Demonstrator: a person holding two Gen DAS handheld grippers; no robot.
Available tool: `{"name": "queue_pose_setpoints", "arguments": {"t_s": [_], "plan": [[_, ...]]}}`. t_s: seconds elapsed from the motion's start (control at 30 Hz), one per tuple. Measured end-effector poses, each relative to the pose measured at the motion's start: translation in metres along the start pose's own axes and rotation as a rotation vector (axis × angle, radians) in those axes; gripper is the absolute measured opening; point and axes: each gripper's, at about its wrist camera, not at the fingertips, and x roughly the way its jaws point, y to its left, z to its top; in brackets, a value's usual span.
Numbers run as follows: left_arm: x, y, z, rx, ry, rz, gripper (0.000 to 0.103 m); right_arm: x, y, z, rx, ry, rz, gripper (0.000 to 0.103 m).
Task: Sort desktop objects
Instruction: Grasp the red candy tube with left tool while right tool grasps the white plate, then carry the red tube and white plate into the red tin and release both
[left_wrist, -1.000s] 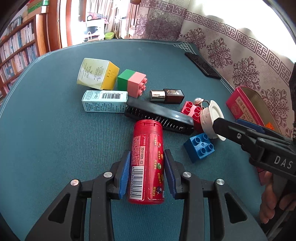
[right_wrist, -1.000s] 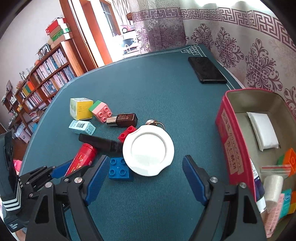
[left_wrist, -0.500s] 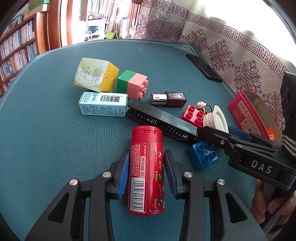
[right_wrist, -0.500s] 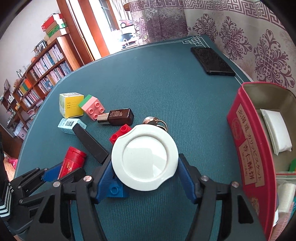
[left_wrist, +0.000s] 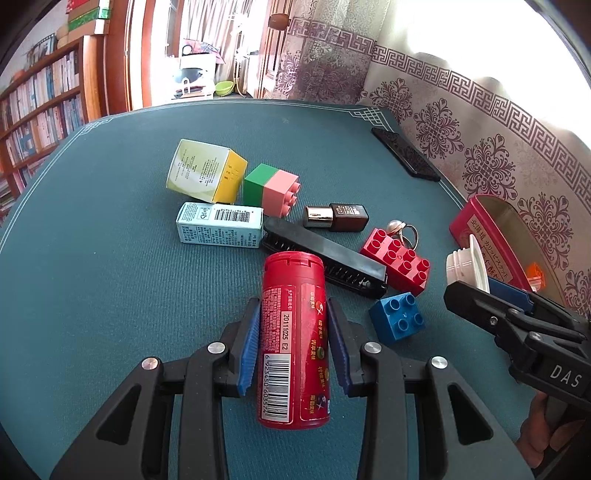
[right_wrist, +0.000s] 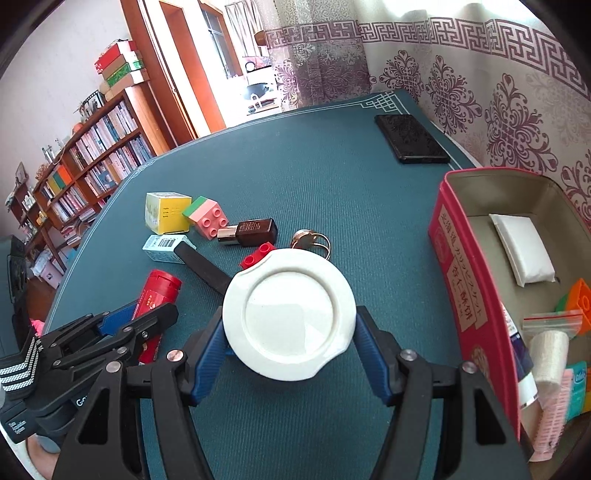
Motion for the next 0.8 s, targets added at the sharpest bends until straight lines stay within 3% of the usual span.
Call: {"name": "queue_pose_setpoints", "arguments": {"t_s": [0.37, 0.8], "plan": [[-0.010, -0.021, -0.004, 0.035, -0.005, -0.008, 0.037, -0.040, -0.010, -0.009, 0.030, -0.063, -0.024, 0.070], [-0.027, -0.074, -0.001, 0.111, -0.005, -0.052, 0.037, -0.083, -0.054, -0.018, 0.092, -0.131, -0.072, 0.070]]}}
